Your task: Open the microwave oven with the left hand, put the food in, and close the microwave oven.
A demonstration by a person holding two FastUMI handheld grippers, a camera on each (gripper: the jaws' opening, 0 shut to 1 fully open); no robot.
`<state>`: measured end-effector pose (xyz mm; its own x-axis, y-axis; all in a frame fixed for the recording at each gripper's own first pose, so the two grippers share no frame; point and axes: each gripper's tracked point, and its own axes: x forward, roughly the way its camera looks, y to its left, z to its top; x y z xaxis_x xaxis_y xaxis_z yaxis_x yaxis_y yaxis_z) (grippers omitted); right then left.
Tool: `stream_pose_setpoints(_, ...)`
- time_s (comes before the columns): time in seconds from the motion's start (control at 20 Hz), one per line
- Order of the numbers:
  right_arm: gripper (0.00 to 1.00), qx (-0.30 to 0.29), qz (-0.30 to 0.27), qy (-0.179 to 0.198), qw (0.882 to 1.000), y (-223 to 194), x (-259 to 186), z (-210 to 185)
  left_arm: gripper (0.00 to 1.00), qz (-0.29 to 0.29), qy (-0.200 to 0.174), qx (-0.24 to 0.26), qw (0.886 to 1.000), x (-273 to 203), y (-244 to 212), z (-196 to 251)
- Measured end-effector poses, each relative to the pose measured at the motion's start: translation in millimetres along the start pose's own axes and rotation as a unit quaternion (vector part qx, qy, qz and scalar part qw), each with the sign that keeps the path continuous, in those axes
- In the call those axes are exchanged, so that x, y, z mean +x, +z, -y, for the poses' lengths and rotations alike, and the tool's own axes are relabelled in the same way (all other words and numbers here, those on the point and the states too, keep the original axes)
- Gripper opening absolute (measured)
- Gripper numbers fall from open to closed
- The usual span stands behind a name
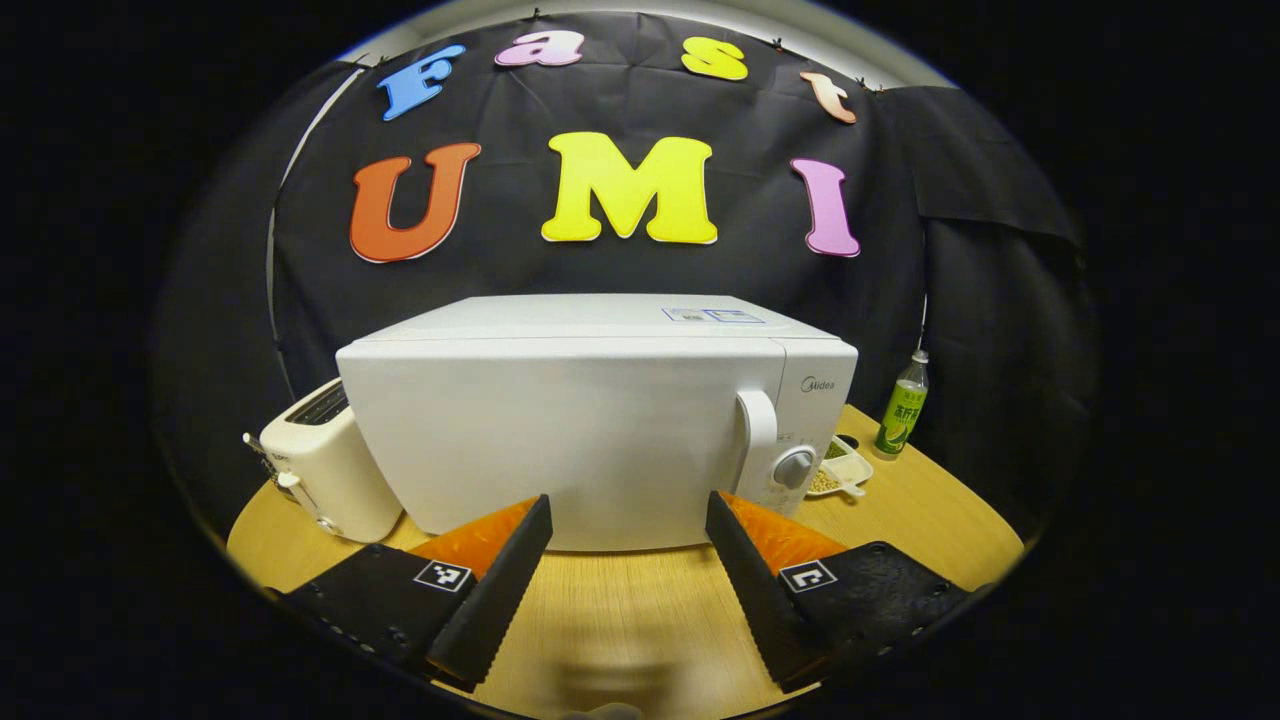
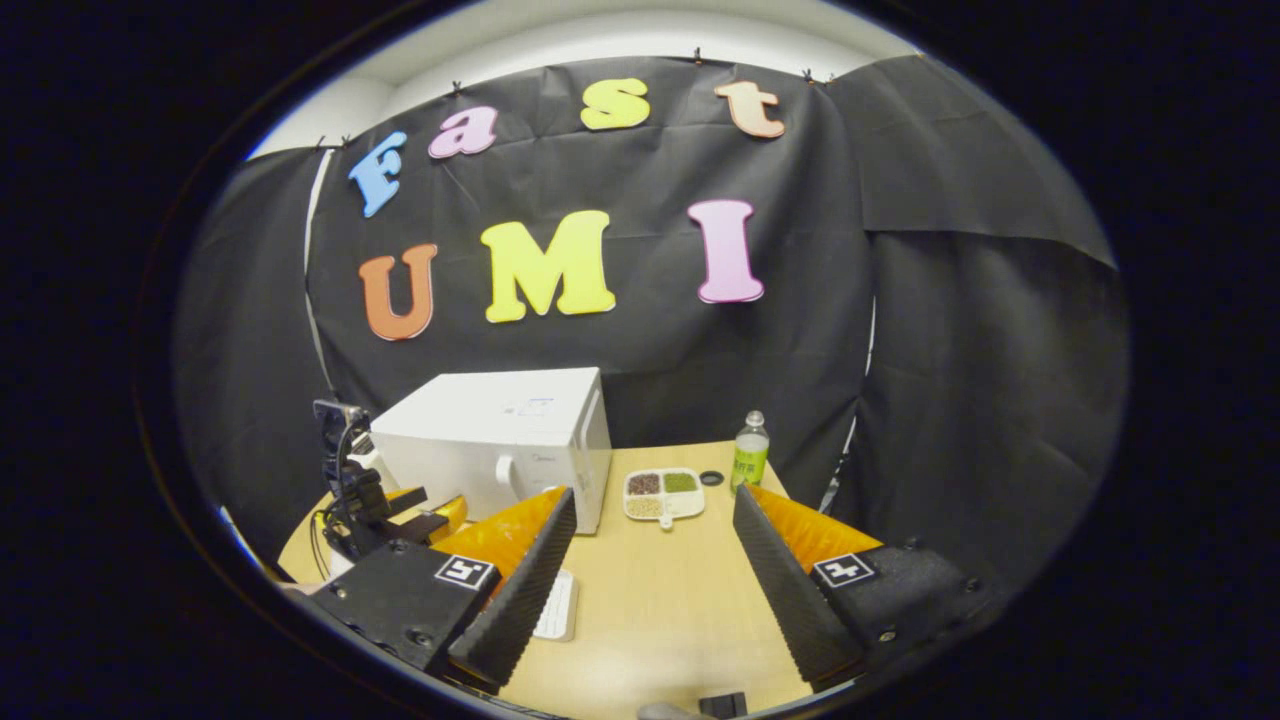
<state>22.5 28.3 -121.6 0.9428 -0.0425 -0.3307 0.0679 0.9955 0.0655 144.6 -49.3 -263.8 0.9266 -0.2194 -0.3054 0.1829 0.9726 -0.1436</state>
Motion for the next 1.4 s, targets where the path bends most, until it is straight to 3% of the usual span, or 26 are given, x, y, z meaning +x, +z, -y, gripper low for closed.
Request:
stream_pose_setpoints(0.1, 0.92, -0.006, 0.001, 0.007, 1.000, -2, 1, -5, 0.96, 0.009, 0.006, -0.001, 1.000, -20, 10, -2)
stream_pose_setpoints(0.15, 1.00, -0.006, 0.002, 0.011, 1.000, -1, 2, -8, 0.95, 0.015, 0.016, 0.004, 1.000, -32, 16, -8)
stream_pose_setpoints(0.2, 0.92, -0.005, 0.004, 0.014, 1.000, -1, 3, -11, 0.95, 0.027, 0.020, 0.007, 0.999, -47, 26, -12)
stream_pose_setpoints(0.35, 0.92, 0.007, 0.013, 0.022, 1.000, 1, 7, -21, 0.95, 0.050, 0.032, 0.015, 0.998, -90, 47, -27)
stream_pose_setpoints(0.4, 1.00, 0.009, 0.016, 0.024, 1.000, 2, 8, -24, 0.95, 0.061, 0.033, 0.014, 0.997, -105, 54, -32)
stream_pose_setpoints(0.5, 1.00, 0.005, 0.022, 0.027, 0.999, 5, 10, -29, 0.95, 0.072, 0.041, 0.012, 0.996, -133, 64, -44)
stream_pose_setpoints(0.55, 0.92, 0.000, 0.026, 0.026, 0.999, 7, 11, -30, 0.95, 0.077, 0.047, 0.015, 0.996, -145, 69, -52)
stream_pose_setpoints(0.6, 1.00, -0.005, 0.032, 0.024, 0.999, 10, 11, -30, 0.95, 0.080, 0.050, 0.016, 0.995, -157, 73, -58)
stream_pose_setpoints(0.65, 1.00, -0.008, 0.038, 0.023, 0.999, 13, 10, -32, 0.95, 0.084, 0.051, 0.015, 0.995, -168, 78, -61)
stream_pose_setpoints(0.7, 0.92, -0.011, 0.044, 0.023, 0.999, 15, 9, -35, 0.95, 0.085, 0.052, 0.010, 0.995, -177, 83, -64)
stream_pose_setpoints(0.95, 0.92, -0.026, 0.064, 0.029, 0.997, 18, 4, -55, 0.95, 0.108, 0.052, 0.001, 0.993, -210, 111, -71)
stream_pose_setpoints(1.0, 1.00, -0.027, 0.066, 0.030, 0.997, 16, 4, -59, 0.95, 0.108, 0.055, 0.003, 0.993, -211, 114, -74)
stream_pose_setpoints(1.05, 0.92, -0.027, 0.070, 0.034, 0.997, 16, 2, -65, 0.95, 0.112, 0.054, 0.006, 0.992, -214, 118, -73)
stream_pose_setpoints(1.1, 0.92, -0.027, 0.071, 0.036, 0.996, 15, 1, -69, 0.95, 0.115, 0.053, 0.009, 0.992, -217, 122, -74)
stream_pose_setpoints(1.15, 1.00, -0.026, 0.072, 0.039, 0.996, 15, 0, -73, 0.95, 0.113, 0.050, 0.010, 0.992, -218, 124, -74)
stream_pose_setpoints(1.2, 0.92, -0.025, 0.071, 0.043, 0.996, 15, -1, -76, 0.95, 0.111, 0.049, 0.008, 0.993, -218, 125, -75)
stream_pose_setpoints(1.4, 0.92, -0.026, 0.076, 0.042, 0.996, 19, -7, -80, 0.95, 0.110, 0.052, 0.007, 0.993, -218, 133, -78)
